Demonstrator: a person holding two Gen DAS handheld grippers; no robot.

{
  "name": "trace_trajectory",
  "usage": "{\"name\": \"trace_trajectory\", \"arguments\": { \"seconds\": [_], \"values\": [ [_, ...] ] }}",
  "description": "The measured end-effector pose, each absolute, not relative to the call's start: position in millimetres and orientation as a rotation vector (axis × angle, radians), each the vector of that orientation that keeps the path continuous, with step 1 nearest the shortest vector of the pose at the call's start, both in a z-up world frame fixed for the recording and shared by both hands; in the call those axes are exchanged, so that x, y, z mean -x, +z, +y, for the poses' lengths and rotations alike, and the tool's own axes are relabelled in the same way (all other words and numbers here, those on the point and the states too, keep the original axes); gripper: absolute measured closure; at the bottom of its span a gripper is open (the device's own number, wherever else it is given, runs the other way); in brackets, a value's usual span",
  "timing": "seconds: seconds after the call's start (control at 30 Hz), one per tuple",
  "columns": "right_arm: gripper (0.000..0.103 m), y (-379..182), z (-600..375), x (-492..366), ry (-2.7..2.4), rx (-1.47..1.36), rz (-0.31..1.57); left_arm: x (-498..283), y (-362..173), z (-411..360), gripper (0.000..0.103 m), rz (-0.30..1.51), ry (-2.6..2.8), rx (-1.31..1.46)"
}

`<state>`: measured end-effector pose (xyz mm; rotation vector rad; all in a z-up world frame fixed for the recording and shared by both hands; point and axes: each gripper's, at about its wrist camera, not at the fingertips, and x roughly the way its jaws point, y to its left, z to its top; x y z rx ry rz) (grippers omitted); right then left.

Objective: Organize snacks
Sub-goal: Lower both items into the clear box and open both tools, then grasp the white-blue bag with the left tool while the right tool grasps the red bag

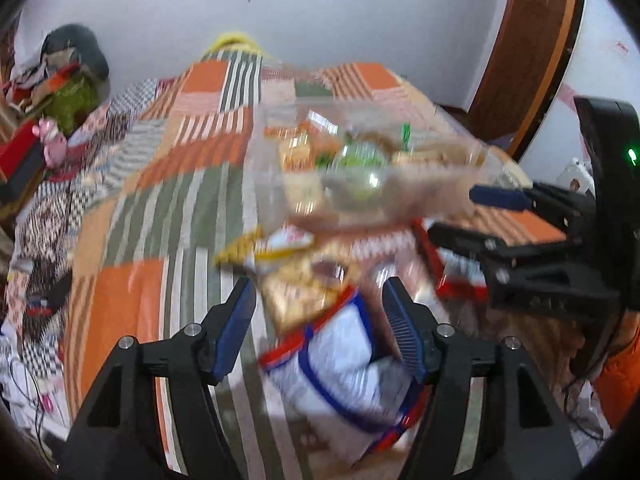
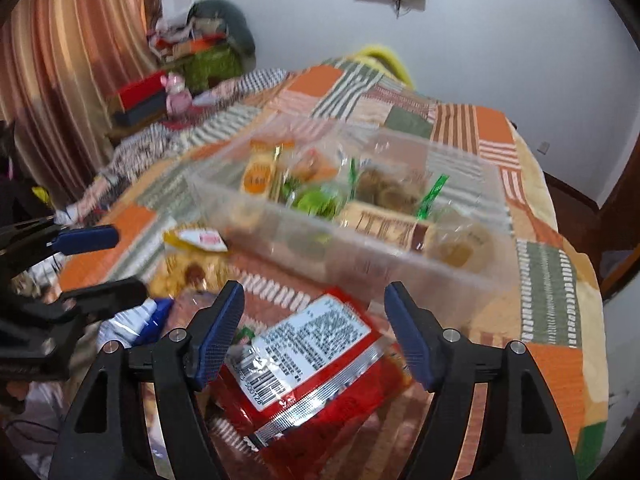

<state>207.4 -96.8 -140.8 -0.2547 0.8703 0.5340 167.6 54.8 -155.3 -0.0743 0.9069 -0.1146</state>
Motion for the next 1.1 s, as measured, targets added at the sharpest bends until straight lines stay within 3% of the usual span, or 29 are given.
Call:
{"name": "trace_trajectory", "arguments": {
  "seconds": [0.33, 0.53, 0.7, 0.87, 0.97, 1.03, 1.1],
  "values": [
    [0.034, -158.9, -140.1, -180.0, 0.467, 0.336, 0.929, -132.3, -188.8, 59.7, 0.036, 0.974, -0.140, 0.135],
    [0.034, -147.2, -166.8, -167.0, 0.446, 0.277, 0.925, -120.5, -192.3, 57.4, 0.029, 0.962, -0.114, 0.109],
    [0.027, -151.6, -169.2, -175.6, 0.443, 0.247, 0.935, -123.2, -199.6, 62.2, 0.009, 0.981, -0.083, 0.110],
    [0.016, -167.1, -167.4, -184.1, 0.421, 0.221, 0.976, -132.6, -216.2, 68.6, 0.009, 1.031, -0.072, 0.160],
    [0.016, -174.5, -167.7, -185.5, 0.423, 0.213, 0.988, -133.7, -220.9, 67.1, 0.010, 1.023, -0.061, 0.142],
    [0.016, -174.5, -165.6, -182.3, 0.423, 0.229, 0.974, -133.5, -221.0, 65.7, 0.018, 1.011, -0.066, 0.136],
    [0.023, -172.7, -166.7, -180.5, 0.429, 0.218, 0.967, -133.3, -219.7, 65.7, 0.031, 1.002, -0.071, 0.130]
  ]
}}
